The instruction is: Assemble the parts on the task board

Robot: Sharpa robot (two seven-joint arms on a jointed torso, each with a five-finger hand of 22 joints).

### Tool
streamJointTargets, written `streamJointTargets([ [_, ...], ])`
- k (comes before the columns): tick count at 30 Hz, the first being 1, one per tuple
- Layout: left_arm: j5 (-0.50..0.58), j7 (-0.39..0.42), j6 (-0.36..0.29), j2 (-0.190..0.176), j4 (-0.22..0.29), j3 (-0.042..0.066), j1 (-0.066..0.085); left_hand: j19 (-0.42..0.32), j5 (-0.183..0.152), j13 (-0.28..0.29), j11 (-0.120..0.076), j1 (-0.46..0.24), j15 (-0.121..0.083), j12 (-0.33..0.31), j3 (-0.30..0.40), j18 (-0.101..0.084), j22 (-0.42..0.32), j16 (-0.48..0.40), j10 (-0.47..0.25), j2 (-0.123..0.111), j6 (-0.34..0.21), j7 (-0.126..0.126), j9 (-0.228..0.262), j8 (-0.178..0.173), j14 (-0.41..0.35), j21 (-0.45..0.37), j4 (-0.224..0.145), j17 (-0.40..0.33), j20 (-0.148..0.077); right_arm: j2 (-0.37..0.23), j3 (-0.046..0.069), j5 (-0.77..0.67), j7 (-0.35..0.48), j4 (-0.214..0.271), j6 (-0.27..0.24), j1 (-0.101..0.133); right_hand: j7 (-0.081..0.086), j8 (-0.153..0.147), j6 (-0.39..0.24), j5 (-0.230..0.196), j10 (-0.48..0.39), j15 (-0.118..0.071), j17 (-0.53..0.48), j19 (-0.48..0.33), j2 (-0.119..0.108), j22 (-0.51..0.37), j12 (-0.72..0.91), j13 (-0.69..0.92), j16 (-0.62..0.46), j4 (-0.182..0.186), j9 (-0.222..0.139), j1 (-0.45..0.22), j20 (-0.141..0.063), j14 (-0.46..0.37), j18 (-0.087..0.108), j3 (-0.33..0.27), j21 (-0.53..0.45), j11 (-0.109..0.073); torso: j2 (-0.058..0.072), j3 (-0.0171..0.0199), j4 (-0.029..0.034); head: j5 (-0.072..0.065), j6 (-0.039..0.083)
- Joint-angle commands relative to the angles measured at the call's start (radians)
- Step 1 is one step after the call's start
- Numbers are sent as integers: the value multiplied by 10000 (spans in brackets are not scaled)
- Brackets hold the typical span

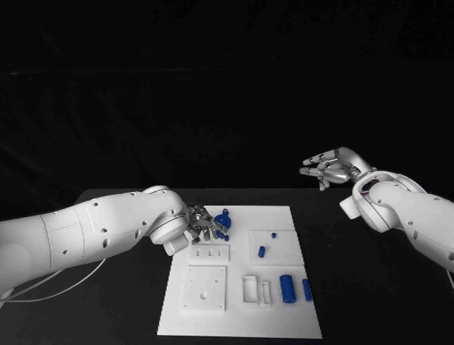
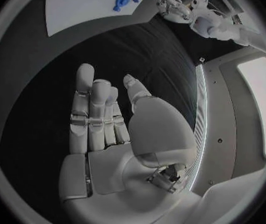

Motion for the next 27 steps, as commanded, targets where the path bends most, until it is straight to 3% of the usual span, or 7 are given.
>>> streamJointTargets([
  [1, -1177, -9, -749, -26, 56, -64, -28, 108, 34, 32, 4, 80, 18, -80, 927, 109, 166, 37, 93, -58, 830, -738, 2610, -179, 52, -148, -910, 14, 32, -12, 13, 1356, 771, -71, -421, 29, 88, -9, -210, 79, -289, 162, -407, -152, 159, -720, -651, -638, -893, 126, -12, -176, 194, -529, -260, 19, -690, 133, -67, 19, -14, 75, -126],
  [5, -1498, -28, -845, -59, 94, -113, -150, 160, 16, 57, 6, 83, 17, -91, 927, 125, 329, 47, 108, -69, 850, -740, 2650, -221, 50, -263, -895, 7, 45, -42, 27, 1539, 851, -88, -144, 47, 171, -7, -367, 111, -74, 394, -1602, -869, 270, -2583, -2060, -2223, -2442, 351, 0, -291, 459, -718, -340, -170, -991, 279, -88, 57, 7, 171, -190],
  [7, -1610, -54, -833, -99, 162, -127, -236, 291, 20, 91, 7, 91, 8, -96, 940, 124, 620, 59, 122, -74, 848, -746, 2708, -261, 47, -372, -876, -14, 35, -40, 31, 1687, 987, -91, 207, 53, 202, -5, -355, 221, 378, 631, -2438, -1998, 313, -3662, -3706, -3668, -3528, 547, -3, -415, 754, -1157, -429, -232, -927, 489, -95, 60, 12, 206, -219],
  [11, -1850, -114, -777, -140, 208, -139, -350, 411, 54, 129, -4, 82, 15, -90, 983, 130, 932, 112, 135, -76, 860, -734, 2733, -293, 61, -428, -885, -34, 53, -40, 34, 2444, 1289, 25, 920, 57, 322, -18, -408, 464, 1393, 1127, -4719, -2709, 381, -6610, -7251, -7194, -5721, 753, -31, -300, 1243, -1138, -423, -746, -991, 766, -91, 72, 0, 322, -288],
  [16, -2057, -183, -765, -148, 102, -145, -507, 496, 44, 150, 10, 94, 22, -91, 991, 158, 1189, 165, 154, -80, 867, -747, 2748, -319, 60, -560, -882, -37, 91, 6, 34, 3104, 1577, 158, 1280, 60, 375, -14, -423, 507, 1202, 1291, -6674, -2812, 527, -8879, -8034, -7295, -6225, 825, -32, -34, 1523, -1046, -299, -990, -838, 927, -88, 86, 0, 362, -357],
  [22, -2290, -146, -741, -114, -13, -147, -733, 660, -16, 151, 7, 130, 35, -112, 962, 183, 1742, 194, 190, -99, 923, -738, 2688, -417, 44, -1031, -891, -100, 138, 69, 33, 3365, 1722, 189, 1283, 61, 363, -20, -359, 420, 1123, 1293, -6760, -2870, 613, -8924, -8043, -7304, -6212, 826, -36, 120, 1510, -1111, -320, -756, -791, 939, -77, 71, 2, 325, -421],
  [27, -2870, -24, -766, -33, -102, -145, -938, 801, -17, 425, 36, 160, 73, -331, 912, 267, 2157, 194, 313, -111, 1208, -724, 3141, -1020, 51, -1420, -890, -162, 267, 137, 33, 2863, 1895, 246, 1442, 57, 191, -16, 100, 694, 1625, 1099, -7014, -2505, 627, -8924, -8066, -7309, -6239, 1019, -35, 99, 1347, -449, -268, -232, -616, 753, -58, 61, -5, 334, -407],
])
